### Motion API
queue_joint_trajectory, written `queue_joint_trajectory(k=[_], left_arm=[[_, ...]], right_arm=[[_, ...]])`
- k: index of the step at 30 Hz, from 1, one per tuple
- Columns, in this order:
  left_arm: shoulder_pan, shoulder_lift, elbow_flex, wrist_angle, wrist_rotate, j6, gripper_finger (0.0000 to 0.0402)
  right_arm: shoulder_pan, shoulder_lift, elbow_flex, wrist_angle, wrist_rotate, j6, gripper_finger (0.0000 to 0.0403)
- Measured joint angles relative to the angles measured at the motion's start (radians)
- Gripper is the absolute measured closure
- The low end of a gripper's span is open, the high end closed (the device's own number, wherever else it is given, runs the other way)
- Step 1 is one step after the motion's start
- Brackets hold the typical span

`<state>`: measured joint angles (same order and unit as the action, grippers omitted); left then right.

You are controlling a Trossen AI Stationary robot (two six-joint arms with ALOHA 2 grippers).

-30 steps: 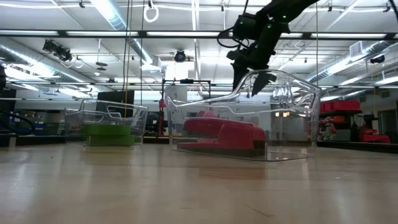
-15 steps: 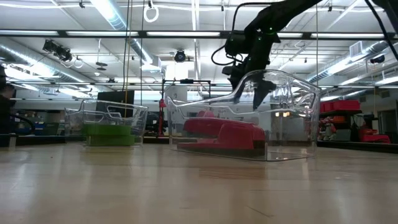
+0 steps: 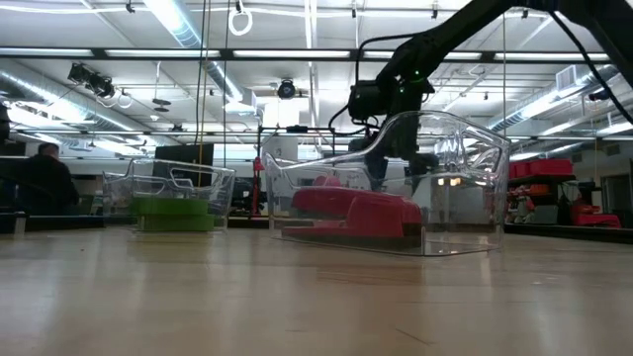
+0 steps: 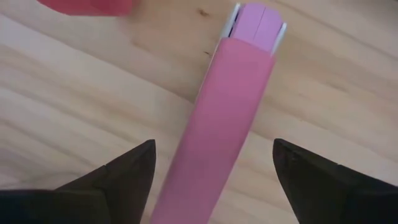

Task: Pick and place Stapler, Stapler remover, tape
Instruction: Put the pink stapler into the center transparent bin

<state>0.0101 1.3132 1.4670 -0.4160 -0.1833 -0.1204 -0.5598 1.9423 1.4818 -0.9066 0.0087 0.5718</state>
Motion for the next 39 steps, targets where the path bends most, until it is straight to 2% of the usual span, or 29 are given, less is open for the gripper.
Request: queue_joint_trajectory(k=[8, 20, 33, 39], left_arm=[[0.000, 0.000, 0.000, 0.000, 0.000, 0.000, 0.0381], [0.000, 0.000, 0.000, 0.000, 0.000, 0.000, 0.0381], [0.000, 0.000, 0.000, 0.000, 0.000, 0.000, 0.0381], [0.000, 0.000, 0.000, 0.000, 0.000, 0.000, 0.0381]], right_arm=[[0.004, 0.046, 0.000, 0.003, 0.000, 0.003, 0.0102], [0.004, 0.049, 0.000, 0.016, 0.002, -0.007, 0.0136], [0.004, 0.049, 0.000, 0.013, 0.001, -0.007, 0.0213], [0.004, 0.049, 0.000, 0.014, 0.001, -0.010, 0.0227]])
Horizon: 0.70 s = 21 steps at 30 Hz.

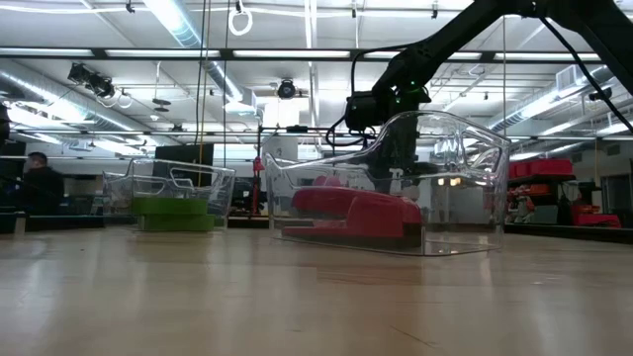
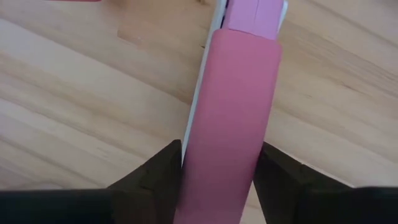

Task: Pick and place Stapler, Stapler remover, tape
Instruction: Put the pink stapler into the center transparent bin

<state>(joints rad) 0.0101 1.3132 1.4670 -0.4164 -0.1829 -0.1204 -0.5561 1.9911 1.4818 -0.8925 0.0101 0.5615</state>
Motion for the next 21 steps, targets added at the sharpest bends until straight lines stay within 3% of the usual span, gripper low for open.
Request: queue_joint_trajectory(k=[21], left_arm=[[0.000, 0.000, 0.000, 0.000, 0.000, 0.001, 0.0381]], right_arm=[[0.002, -0.014, 0.000, -0.003, 0.003, -0.028, 0.0241]])
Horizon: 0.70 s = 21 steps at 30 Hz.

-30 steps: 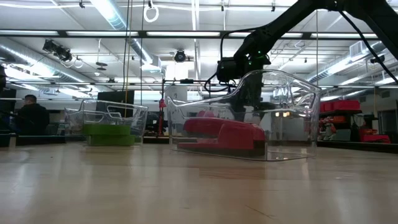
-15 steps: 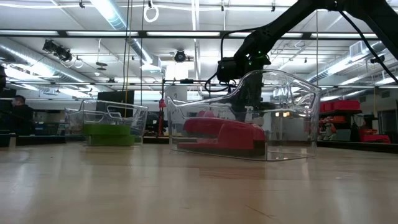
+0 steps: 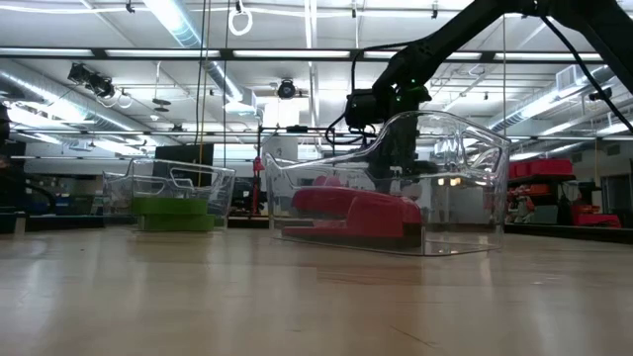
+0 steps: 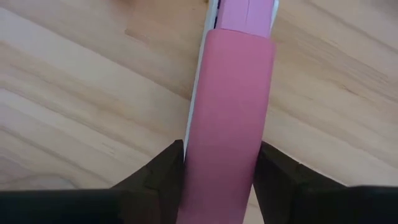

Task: Pick and place Stapler, Stapler remover, tape
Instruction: Put the pink stapler into the center transparent bin

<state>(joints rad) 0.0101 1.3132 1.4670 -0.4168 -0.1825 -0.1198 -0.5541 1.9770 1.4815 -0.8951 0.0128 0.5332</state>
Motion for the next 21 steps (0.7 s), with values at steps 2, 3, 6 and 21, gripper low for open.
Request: queue_joint_trajectory(k=[2, 3, 6, 21], left_arm=[[0.000, 0.000, 0.000, 0.000, 0.000, 0.002, 0.0381], [0.000, 0.000, 0.000, 0.000, 0.000, 0.002, 0.0381], [0.000, 0.000, 0.000, 0.000, 0.020, 0.002, 0.0381], [0.000, 0.000, 0.000, -0.171, 0.049, 0.001, 0.0381]], right_arm=[[0.000, -0.014, 0.000, -0.003, 0.004, -0.010, 0.0241], [0.000, -0.022, 0.000, -0.004, 0.004, -0.012, 0.0241], [0.000, -0.044, 0.000, -0.015, 0.006, -0.022, 0.0241], [0.023, -0.256, 0.000, -0.027, 0.024, -0.083, 0.0242]])
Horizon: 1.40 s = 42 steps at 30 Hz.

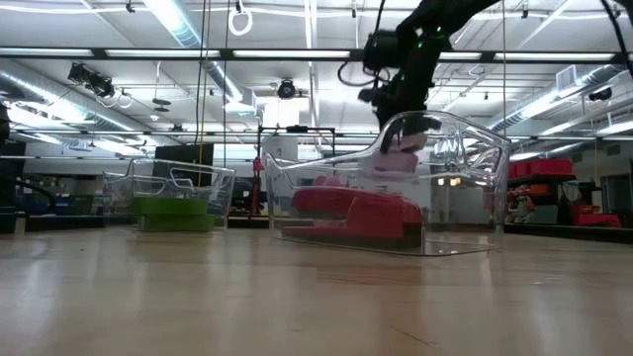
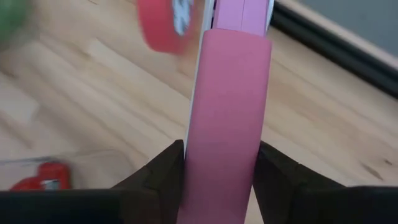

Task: Pick and place Stapler, Stapler remover, tape
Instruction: Put the pink stapler into the center transparent bin

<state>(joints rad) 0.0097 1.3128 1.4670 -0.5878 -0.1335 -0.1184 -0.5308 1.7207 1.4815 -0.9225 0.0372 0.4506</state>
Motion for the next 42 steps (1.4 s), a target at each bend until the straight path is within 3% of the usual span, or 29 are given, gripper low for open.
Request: queue_joint_trajectory(k=[5, 17, 27, 42], left_arm=[[0.011, -0.033, 0.001, -0.022, 0.006, 0.002, 0.0394], [0.129, -0.103, 0.001, -0.035, 0.191, 0.006, 0.0397], [0.198, -0.103, 0.001, -0.040, 0.210, 0.034, 0.0396], [0.212, -0.103, 0.000, -0.037, 0.210, 0.032, 0.0392]], right_arm=[[0.032, -0.098, 0.000, -0.002, 0.000, -0.015, 0.0242], [0.205, -0.254, 0.000, -0.040, -0.001, -0.017, 0.0242], [0.380, -0.258, 0.000, -0.083, -0.003, 0.022, 0.0248], [0.485, -0.176, 0.000, -0.077, -0.008, 0.093, 0.0248]])
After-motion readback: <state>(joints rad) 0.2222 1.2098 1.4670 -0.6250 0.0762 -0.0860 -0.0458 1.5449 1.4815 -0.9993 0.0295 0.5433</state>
